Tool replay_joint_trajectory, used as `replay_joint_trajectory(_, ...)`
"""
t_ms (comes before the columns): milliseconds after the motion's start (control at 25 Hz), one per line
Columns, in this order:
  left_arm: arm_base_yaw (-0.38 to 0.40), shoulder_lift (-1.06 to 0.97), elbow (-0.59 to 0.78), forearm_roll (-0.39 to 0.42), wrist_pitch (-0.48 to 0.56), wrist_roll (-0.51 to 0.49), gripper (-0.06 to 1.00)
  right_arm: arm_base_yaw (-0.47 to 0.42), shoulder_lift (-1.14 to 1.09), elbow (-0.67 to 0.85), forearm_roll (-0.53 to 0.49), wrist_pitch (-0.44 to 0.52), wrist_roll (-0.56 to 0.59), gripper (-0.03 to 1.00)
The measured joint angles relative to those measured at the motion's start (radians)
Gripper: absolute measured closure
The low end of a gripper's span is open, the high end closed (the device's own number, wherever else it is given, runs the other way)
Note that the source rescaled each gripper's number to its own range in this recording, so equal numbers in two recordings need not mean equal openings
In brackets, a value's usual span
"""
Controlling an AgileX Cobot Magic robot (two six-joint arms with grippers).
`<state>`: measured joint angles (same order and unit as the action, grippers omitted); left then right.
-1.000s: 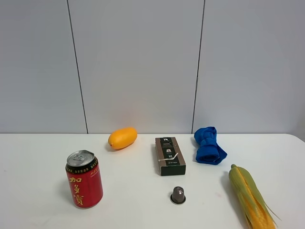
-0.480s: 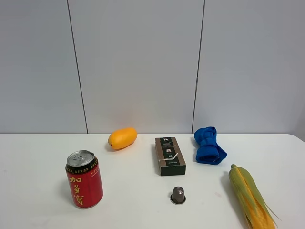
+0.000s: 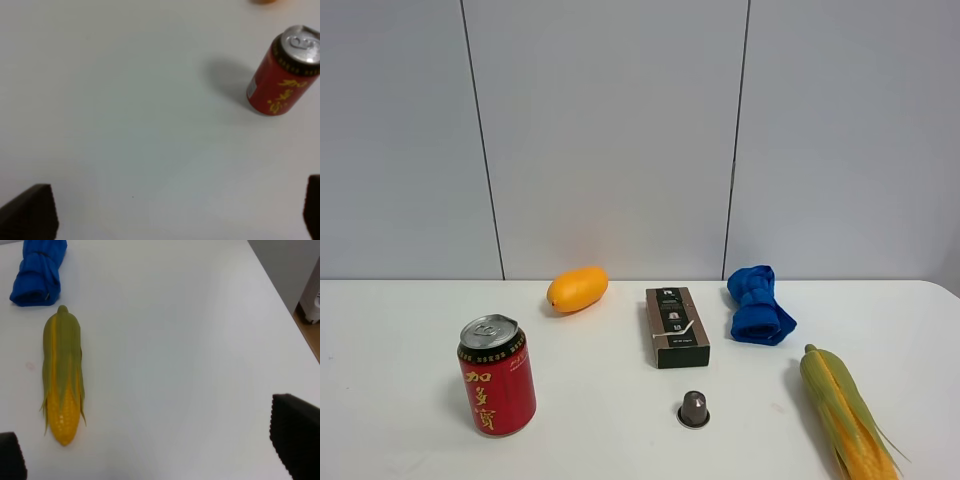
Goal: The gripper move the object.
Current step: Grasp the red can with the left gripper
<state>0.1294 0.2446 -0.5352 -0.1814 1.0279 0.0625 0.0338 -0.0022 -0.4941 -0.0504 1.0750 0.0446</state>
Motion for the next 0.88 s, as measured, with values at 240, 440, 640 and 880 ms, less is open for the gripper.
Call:
replay_joint_trajectory(240, 0.0, 0.2, -0.138, -0.002, -0.112, 0.061, -0.05, 0.0, 0.0, 0.0, 0.0, 0.0, 0.0, -0.03)
replay_joint_trajectory(440, -0.005, 0.394, -0.243, -0.055, -0.139, 0.149, -0.05, 0.0, 0.0, 0.0, 0.0, 0.0, 0.0, -0.03)
replay_joint_trajectory(640, -0.12, 0.579, -0.308, -0.109, -0.158, 0.208, -0.05, 0.0, 0.0, 0.0, 0.0, 0.0, 0.0, -0.03)
replay_joint_trajectory(880, -0.37, 0.79, -0.364, -0.105, -0.258, 0.203, -0.05, 0.0, 0.0, 0.0, 0.0, 0.0, 0.0, -0.03)
